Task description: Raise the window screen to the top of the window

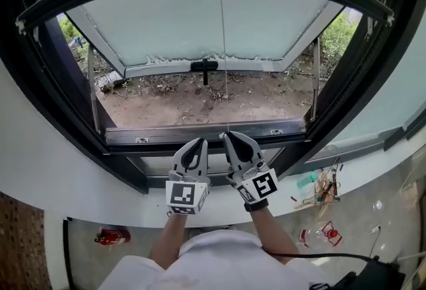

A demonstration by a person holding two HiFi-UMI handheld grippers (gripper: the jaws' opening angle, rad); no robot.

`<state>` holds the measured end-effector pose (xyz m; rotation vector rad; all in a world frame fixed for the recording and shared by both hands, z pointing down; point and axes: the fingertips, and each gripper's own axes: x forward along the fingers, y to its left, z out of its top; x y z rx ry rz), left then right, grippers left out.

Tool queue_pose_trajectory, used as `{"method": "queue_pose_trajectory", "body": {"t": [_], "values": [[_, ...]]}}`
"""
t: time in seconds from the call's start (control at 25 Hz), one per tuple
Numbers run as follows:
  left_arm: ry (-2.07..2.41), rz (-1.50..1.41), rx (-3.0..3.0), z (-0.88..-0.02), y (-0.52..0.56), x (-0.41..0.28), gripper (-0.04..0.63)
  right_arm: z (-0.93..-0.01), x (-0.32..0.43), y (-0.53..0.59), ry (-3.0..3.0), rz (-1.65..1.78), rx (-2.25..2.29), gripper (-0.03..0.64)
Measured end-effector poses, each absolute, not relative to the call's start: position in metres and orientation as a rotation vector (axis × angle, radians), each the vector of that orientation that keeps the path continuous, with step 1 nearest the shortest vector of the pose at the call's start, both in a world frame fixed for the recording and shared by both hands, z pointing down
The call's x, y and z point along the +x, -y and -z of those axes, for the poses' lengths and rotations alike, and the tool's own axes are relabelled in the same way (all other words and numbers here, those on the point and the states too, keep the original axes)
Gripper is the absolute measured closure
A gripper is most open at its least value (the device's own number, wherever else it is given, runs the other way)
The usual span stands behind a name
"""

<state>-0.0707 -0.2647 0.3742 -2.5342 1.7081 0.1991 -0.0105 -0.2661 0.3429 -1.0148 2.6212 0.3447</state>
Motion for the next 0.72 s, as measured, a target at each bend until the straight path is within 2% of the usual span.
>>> {"method": "queue_pose_trajectory", "body": {"t": [0.72], "values": [[-1.605, -0.231, -2.528, -0.349, 0.267, -0.079, 0.588, -0.235, -0.016, 0.253, -2.441, -0.519, -0.932, 0.615]]}}
